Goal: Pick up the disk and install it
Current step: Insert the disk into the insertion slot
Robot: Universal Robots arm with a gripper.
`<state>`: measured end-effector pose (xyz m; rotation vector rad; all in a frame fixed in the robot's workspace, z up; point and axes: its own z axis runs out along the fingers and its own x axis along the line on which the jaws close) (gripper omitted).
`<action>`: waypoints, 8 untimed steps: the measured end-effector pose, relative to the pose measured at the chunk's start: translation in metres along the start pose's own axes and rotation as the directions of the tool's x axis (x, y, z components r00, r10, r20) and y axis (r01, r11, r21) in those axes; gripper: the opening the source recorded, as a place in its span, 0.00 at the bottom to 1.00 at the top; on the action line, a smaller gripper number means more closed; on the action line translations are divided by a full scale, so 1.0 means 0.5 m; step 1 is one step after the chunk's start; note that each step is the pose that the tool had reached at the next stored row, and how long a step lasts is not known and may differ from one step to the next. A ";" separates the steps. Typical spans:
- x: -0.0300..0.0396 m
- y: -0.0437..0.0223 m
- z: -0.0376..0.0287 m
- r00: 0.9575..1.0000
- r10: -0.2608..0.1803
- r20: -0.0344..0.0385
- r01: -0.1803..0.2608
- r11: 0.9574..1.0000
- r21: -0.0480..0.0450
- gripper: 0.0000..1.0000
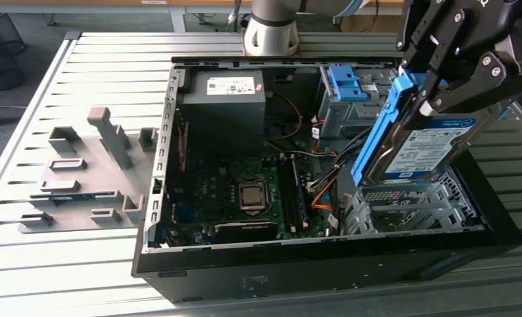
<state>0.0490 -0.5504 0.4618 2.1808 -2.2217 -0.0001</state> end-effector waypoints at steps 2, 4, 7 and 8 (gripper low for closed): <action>0.000 -0.006 0.004 1.000 0.000 0.000 0.000 1.000 0.000 0.36; 0.000 -0.013 0.008 1.000 0.000 0.000 0.000 1.000 0.000 0.36; 0.002 -0.021 0.014 1.000 0.000 0.000 0.000 1.000 0.000 0.36; 0.003 -0.023 0.016 1.000 0.000 0.000 0.000 1.000 0.000 0.36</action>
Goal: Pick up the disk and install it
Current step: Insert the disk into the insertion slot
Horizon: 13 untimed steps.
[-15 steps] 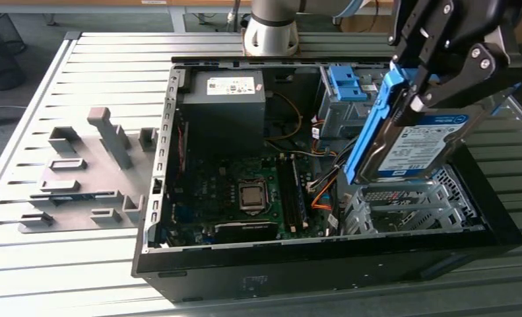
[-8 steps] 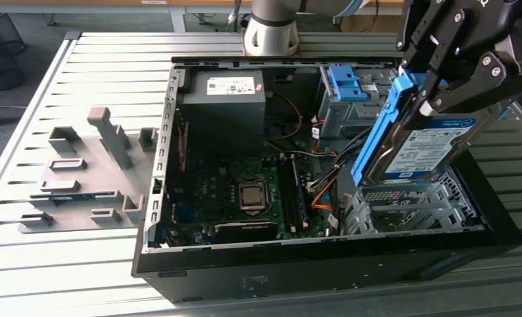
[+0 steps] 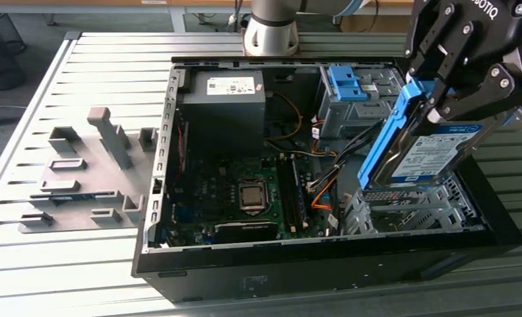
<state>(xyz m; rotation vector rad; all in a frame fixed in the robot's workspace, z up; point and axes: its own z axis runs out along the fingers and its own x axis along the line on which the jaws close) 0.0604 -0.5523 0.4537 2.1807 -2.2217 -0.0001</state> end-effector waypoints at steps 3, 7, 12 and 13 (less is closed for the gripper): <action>0.006 -0.009 0.012 1.000 0.001 0.000 -0.001 1.000 0.000 0.36; 0.011 -0.012 0.017 1.000 0.001 0.000 -0.001 1.000 0.000 0.36; 0.011 -0.017 0.022 1.000 0.002 0.000 -0.002 1.000 0.000 0.36; 0.011 -0.018 0.023 1.000 0.003 0.000 -0.003 1.000 0.000 0.36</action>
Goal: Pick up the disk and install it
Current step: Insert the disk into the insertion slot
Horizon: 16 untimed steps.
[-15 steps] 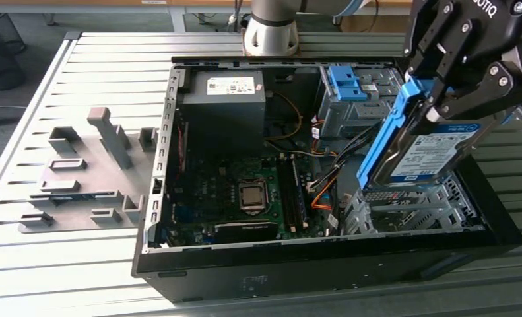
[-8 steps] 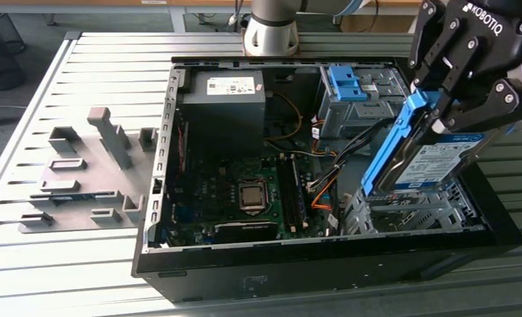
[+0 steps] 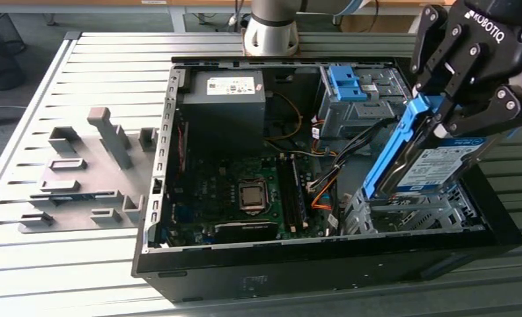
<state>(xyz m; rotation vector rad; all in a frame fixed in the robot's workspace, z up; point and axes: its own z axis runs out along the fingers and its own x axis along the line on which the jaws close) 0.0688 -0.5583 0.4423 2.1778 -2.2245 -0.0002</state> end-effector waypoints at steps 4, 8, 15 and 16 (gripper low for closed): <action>0.001 -0.001 0.005 1.000 0.003 0.000 -0.003 1.000 0.000 0.36; 0.002 -0.001 0.009 1.000 0.007 0.000 -0.007 1.000 0.000 0.36; 0.003 -0.001 0.017 1.000 0.010 0.000 -0.010 1.000 0.000 0.36; 0.003 -0.001 0.018 1.000 0.010 0.000 -0.010 1.000 0.000 0.36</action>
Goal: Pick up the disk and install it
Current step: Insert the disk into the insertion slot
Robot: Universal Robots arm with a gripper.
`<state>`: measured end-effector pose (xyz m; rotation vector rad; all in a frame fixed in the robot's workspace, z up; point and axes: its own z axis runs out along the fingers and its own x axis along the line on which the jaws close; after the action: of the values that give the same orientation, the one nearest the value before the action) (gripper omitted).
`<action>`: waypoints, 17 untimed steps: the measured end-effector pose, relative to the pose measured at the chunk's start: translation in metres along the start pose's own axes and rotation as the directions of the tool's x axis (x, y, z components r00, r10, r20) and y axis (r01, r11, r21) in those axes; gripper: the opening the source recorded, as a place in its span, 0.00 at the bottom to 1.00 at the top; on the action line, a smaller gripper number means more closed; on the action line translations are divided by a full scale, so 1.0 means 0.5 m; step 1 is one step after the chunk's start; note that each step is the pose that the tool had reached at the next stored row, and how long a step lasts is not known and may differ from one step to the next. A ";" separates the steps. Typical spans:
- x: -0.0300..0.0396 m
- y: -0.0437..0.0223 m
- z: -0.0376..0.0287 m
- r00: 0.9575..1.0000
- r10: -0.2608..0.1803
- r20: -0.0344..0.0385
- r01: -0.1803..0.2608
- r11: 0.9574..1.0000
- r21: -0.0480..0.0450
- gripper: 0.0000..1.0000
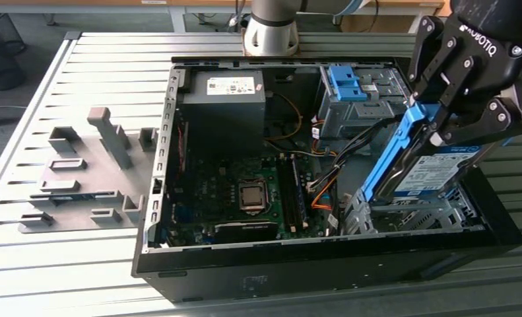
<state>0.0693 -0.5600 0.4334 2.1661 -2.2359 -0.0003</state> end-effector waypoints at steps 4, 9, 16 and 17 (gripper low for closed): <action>0.000 0.000 0.004 1.000 0.002 0.000 -0.002 1.000 0.000 0.36; 0.000 -0.001 0.013 1.000 0.002 0.000 -0.002 1.000 0.000 0.36; 0.000 -0.001 0.028 1.000 0.002 0.000 -0.002 1.000 0.000 0.36; 0.000 -0.001 0.030 1.000 0.002 0.000 -0.002 1.000 0.000 0.36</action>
<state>0.0695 -0.5604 0.4181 2.1635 -2.2385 -0.0005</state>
